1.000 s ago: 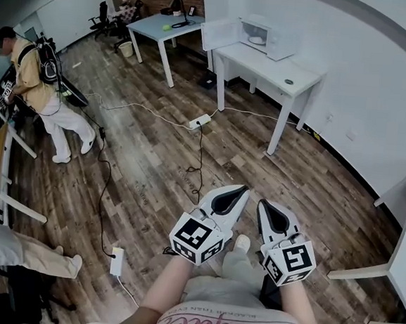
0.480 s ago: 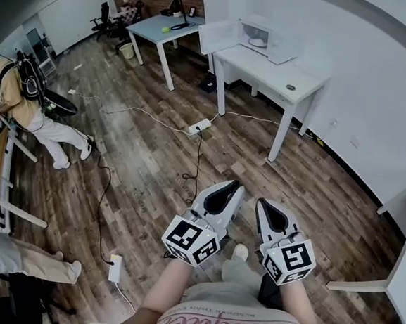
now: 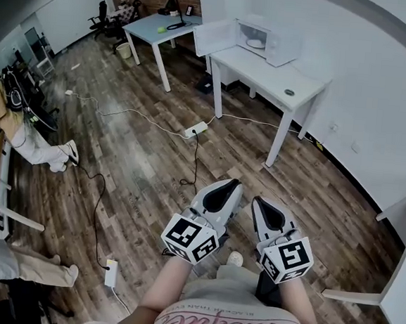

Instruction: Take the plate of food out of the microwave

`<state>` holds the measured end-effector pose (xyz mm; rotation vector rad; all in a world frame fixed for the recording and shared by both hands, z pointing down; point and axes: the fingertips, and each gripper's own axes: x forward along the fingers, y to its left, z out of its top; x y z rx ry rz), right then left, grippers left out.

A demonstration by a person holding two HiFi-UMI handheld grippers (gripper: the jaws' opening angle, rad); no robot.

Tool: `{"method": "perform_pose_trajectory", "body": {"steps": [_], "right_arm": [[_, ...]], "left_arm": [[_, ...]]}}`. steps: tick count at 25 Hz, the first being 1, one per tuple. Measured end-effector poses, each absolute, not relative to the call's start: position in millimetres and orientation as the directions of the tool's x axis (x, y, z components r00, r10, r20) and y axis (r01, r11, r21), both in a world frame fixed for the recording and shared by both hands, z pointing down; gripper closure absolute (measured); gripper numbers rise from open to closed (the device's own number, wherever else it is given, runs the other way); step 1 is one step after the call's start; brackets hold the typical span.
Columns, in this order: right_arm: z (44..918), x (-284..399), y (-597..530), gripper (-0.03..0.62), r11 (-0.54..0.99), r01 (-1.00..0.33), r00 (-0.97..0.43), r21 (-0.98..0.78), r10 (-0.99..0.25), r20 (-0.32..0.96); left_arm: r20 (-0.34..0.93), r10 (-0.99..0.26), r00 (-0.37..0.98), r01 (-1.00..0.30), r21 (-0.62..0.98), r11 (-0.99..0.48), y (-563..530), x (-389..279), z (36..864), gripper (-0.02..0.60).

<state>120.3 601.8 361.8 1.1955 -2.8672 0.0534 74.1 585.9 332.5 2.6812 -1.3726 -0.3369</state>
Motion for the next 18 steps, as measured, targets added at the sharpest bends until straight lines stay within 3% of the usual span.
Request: {"method": "perform_pose_trajectory", "body": {"steps": [18], "right_arm": [[358.9,124.2,525.3,0.588,0.758,-0.651,-0.757,0.023,-0.652,0.051]], "left_arm": [[-0.143,-0.832,0.536,-0.813,0.178,-0.554,509.7,87.6,335.7,0.560]]}}
